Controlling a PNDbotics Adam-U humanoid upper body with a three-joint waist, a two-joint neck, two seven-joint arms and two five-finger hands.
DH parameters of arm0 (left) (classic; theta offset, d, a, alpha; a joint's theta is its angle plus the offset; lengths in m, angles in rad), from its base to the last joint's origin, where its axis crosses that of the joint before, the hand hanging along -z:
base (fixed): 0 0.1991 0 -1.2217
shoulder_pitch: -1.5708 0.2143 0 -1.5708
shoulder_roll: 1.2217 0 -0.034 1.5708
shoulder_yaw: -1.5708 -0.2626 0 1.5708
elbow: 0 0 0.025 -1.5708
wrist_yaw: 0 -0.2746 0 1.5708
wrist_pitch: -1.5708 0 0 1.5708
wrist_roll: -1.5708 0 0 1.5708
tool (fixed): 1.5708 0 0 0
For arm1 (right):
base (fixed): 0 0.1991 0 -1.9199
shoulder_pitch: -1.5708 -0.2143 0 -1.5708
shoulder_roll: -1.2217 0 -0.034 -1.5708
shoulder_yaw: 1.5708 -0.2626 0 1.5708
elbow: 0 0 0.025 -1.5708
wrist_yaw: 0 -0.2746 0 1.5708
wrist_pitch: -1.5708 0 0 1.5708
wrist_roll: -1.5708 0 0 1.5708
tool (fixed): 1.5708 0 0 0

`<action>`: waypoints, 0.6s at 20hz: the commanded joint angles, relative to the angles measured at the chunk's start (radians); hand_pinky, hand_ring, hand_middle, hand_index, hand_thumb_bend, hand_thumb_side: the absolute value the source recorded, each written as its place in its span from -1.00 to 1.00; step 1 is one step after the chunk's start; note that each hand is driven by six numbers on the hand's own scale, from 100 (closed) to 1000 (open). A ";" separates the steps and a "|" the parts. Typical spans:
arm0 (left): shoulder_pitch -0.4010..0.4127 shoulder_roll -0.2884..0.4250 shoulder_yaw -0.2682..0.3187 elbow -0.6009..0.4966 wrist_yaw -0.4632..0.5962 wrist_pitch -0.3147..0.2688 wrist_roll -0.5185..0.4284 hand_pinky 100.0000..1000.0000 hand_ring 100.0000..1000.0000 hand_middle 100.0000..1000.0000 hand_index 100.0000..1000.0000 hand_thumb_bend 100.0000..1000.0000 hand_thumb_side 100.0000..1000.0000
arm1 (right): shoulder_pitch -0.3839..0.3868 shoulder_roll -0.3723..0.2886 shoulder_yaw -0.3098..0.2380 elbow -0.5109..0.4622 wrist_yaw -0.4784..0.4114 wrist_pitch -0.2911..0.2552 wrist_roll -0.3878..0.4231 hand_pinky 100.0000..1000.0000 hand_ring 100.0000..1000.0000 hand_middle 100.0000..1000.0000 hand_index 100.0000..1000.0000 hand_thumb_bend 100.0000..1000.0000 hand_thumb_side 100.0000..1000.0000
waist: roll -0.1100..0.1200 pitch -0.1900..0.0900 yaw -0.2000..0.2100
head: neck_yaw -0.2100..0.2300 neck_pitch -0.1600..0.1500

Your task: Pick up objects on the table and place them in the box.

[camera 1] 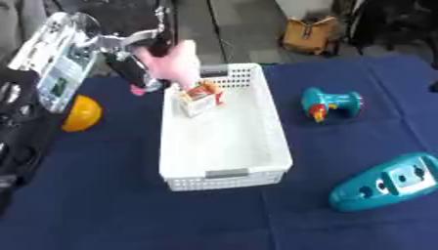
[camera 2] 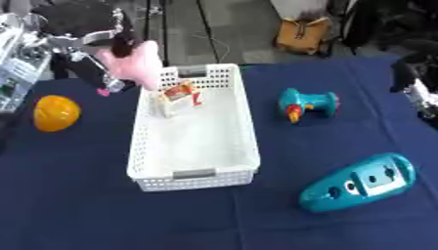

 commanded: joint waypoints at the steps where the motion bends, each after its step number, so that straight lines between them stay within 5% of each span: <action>1: -0.018 -0.038 -0.018 0.064 -0.059 -0.026 0.062 0.31 -0.04 -0.34 -0.21 -0.10 -0.66 | -0.017 -0.012 0.000 -0.009 -0.012 -0.002 0.007 -0.01 -0.16 0.13 0.65 -0.39 0.05 | -0.002 -0.010 -0.006 | 0.003 -0.019; 4: -0.005 -0.075 -0.037 0.145 -0.118 -0.056 0.113 0.32 -0.03 -0.32 -0.19 -0.08 -0.64 | -0.019 -0.010 0.001 -0.009 -0.013 -0.002 0.010 -0.01 -0.16 0.13 0.65 -0.39 0.05 | -0.001 -0.008 -0.013 | 0.001 -0.024; 5: 0.002 -0.078 -0.039 0.164 -0.136 -0.062 0.123 0.46 0.21 -0.01 0.16 0.28 -0.34 | -0.019 -0.010 0.000 -0.009 -0.013 -0.002 0.010 -0.01 -0.16 0.13 0.65 -0.39 0.05 | 0.000 -0.007 -0.013 | -0.001 -0.025; 8: 0.011 -0.080 -0.040 0.198 -0.180 -0.074 0.136 0.46 0.21 -0.01 0.16 0.28 -0.34 | -0.019 -0.011 -0.001 -0.009 -0.013 -0.001 0.009 -0.01 -0.16 0.13 0.65 -0.39 0.05 | 0.001 -0.006 -0.012 | -0.006 -0.026; 9: 0.013 -0.077 -0.038 0.207 -0.192 -0.074 0.131 0.65 0.52 0.43 0.53 0.61 -0.09 | -0.018 -0.011 -0.002 -0.009 -0.012 -0.001 0.009 -0.01 -0.16 0.13 0.65 -0.39 0.06 | 0.002 -0.006 -0.011 | -0.008 -0.027; 12: 0.024 -0.061 -0.014 0.210 -0.210 -0.060 0.108 0.65 0.54 0.47 0.57 0.67 -0.05 | -0.017 -0.010 -0.003 -0.009 -0.012 -0.001 0.007 -0.01 -0.16 0.13 0.65 -0.39 0.06 | 0.000 -0.007 -0.005 | -0.014 -0.029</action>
